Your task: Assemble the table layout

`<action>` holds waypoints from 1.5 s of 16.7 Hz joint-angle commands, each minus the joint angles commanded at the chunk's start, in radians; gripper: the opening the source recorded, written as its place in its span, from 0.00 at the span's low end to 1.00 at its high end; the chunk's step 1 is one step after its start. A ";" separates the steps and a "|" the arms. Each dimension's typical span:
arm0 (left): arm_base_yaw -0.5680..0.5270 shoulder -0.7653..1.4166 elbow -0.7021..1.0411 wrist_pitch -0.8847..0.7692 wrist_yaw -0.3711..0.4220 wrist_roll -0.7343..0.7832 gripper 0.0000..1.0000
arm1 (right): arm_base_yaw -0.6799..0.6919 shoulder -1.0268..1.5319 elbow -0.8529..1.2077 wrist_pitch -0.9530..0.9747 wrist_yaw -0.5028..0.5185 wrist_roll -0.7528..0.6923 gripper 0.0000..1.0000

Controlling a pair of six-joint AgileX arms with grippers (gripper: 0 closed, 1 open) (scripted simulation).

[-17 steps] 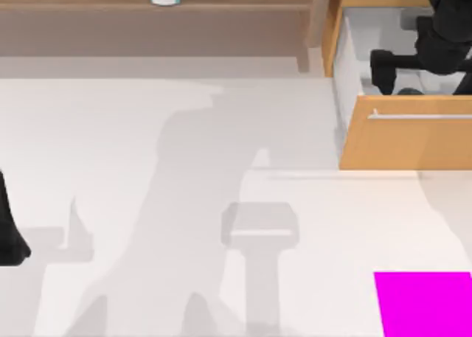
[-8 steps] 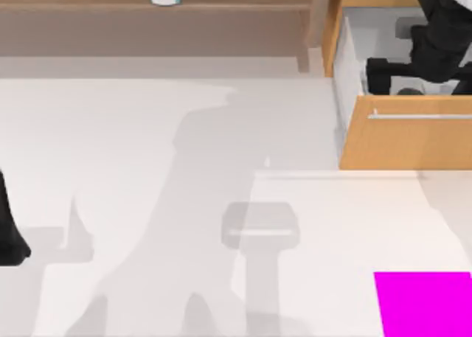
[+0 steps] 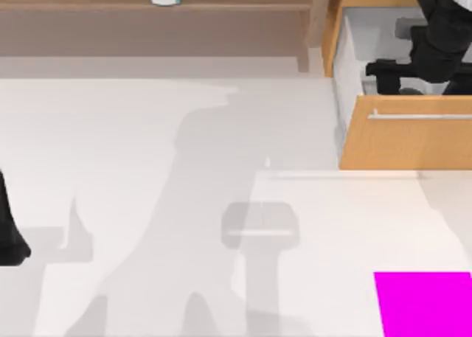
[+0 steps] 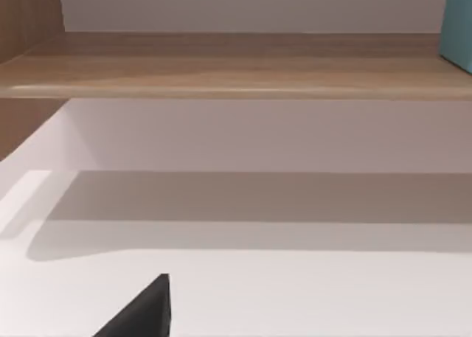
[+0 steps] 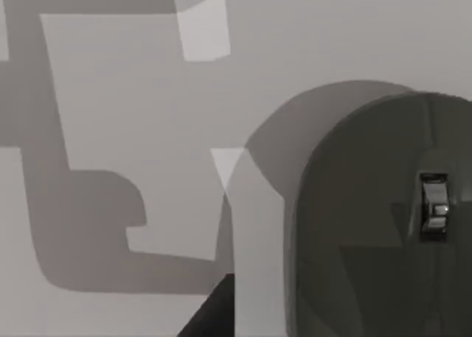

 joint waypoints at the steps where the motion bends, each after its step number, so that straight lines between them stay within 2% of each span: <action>1: 0.000 0.000 0.000 0.000 0.000 0.000 1.00 | 0.000 0.000 0.000 0.000 0.000 0.000 0.47; 7: 0.000 0.000 0.000 0.000 0.000 0.000 1.00 | 0.000 0.000 0.000 0.000 0.000 0.000 0.02; 8: 0.000 0.000 0.000 0.000 0.000 0.000 1.00 | 0.000 0.000 0.000 0.000 0.000 0.000 0.00; 18: 0.000 0.000 0.000 0.000 0.000 0.000 1.00 | -0.001 -0.009 0.002 -0.003 0.000 0.003 0.00; 25: 0.000 0.000 0.000 0.000 0.000 0.000 1.00 | 0.011 -0.202 -0.087 -0.009 0.009 0.070 0.00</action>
